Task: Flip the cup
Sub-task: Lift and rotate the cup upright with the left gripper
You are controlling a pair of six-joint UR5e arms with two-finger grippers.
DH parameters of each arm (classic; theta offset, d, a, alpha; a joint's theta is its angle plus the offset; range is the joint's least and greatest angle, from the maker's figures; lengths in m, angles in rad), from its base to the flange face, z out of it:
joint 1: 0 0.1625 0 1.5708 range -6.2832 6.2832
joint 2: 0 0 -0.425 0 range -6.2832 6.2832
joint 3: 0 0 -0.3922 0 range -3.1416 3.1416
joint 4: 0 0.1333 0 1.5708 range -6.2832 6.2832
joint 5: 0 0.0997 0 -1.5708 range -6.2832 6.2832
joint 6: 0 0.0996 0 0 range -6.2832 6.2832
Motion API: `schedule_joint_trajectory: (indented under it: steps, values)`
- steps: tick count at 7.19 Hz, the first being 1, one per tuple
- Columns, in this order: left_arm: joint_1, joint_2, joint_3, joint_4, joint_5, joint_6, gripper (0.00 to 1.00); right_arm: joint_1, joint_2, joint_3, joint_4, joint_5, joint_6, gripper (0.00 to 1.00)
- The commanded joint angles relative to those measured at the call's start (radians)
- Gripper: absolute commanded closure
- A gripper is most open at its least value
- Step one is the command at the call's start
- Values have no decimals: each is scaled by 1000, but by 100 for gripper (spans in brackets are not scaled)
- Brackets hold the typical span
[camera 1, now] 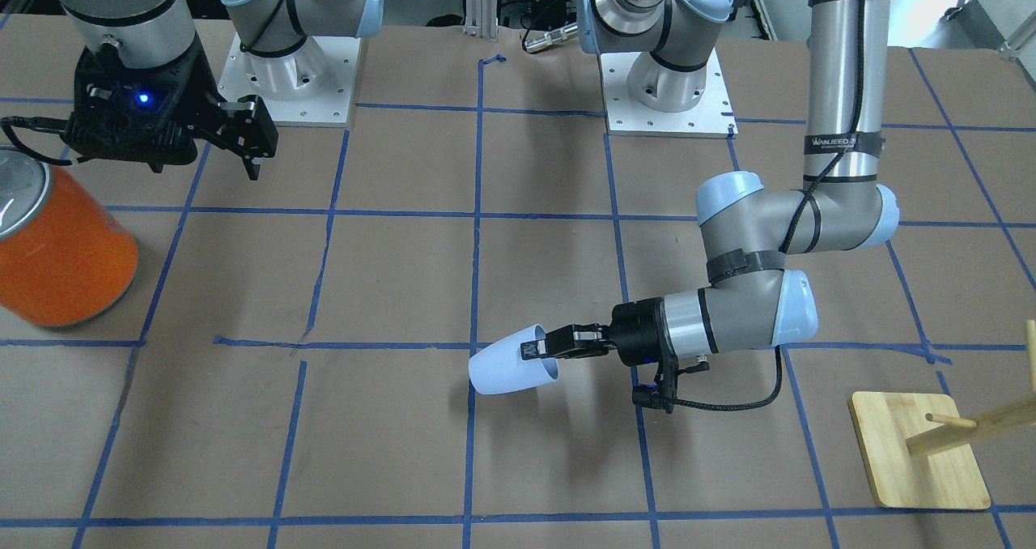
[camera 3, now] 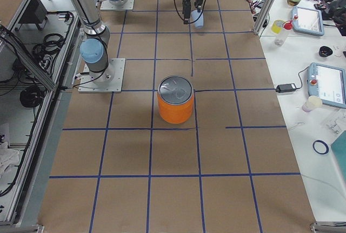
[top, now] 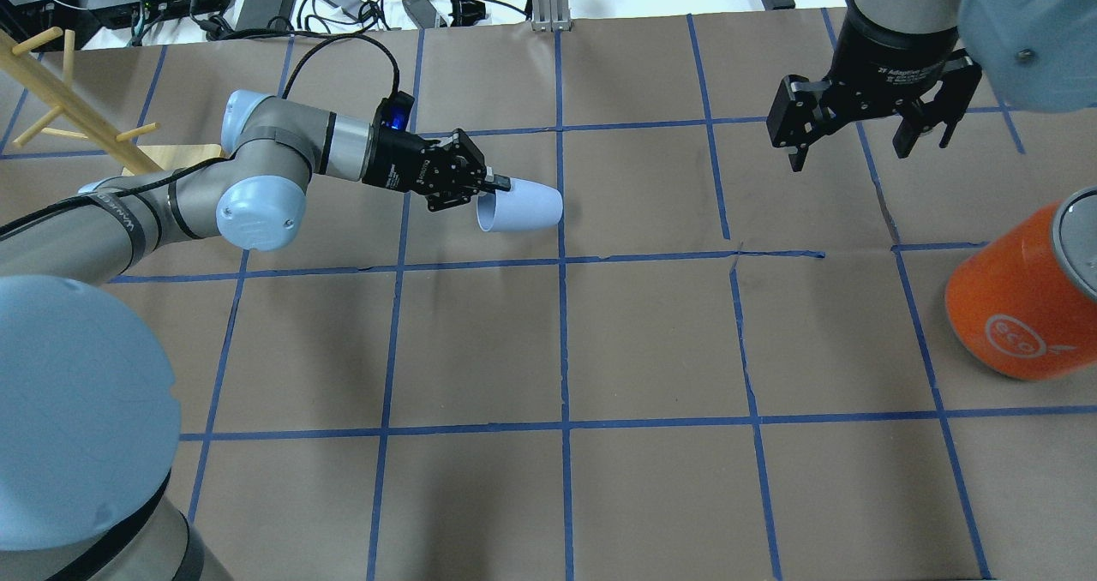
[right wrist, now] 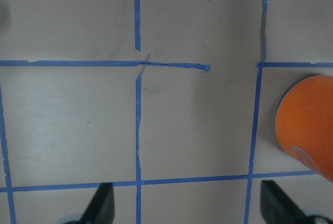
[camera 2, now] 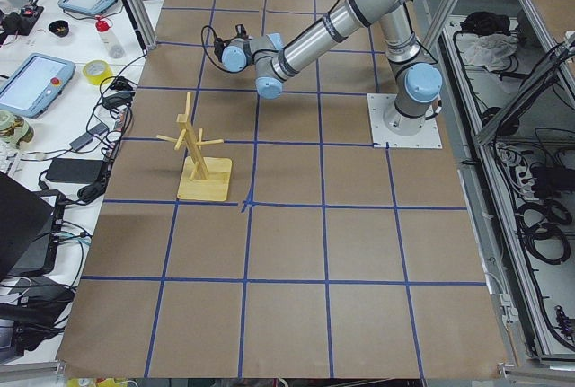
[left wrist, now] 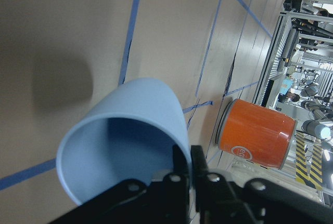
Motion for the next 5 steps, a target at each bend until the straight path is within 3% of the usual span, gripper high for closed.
schedule_joint_trajectory:
  steps: [1,3,4,5]
  values:
    - [8,62,44,1,59,-121,100,0,0,2,-5,-1,-2,0]
    - [6,112,133,-68,469,-129,100,0,0,2,-4,-1,-2,0]
    - [3,128,170,-100,614,-123,100,2,2,2,-5,-1,0,0]
    - [3,116,182,-87,858,-109,100,0,2,2,-7,-1,-2,0]
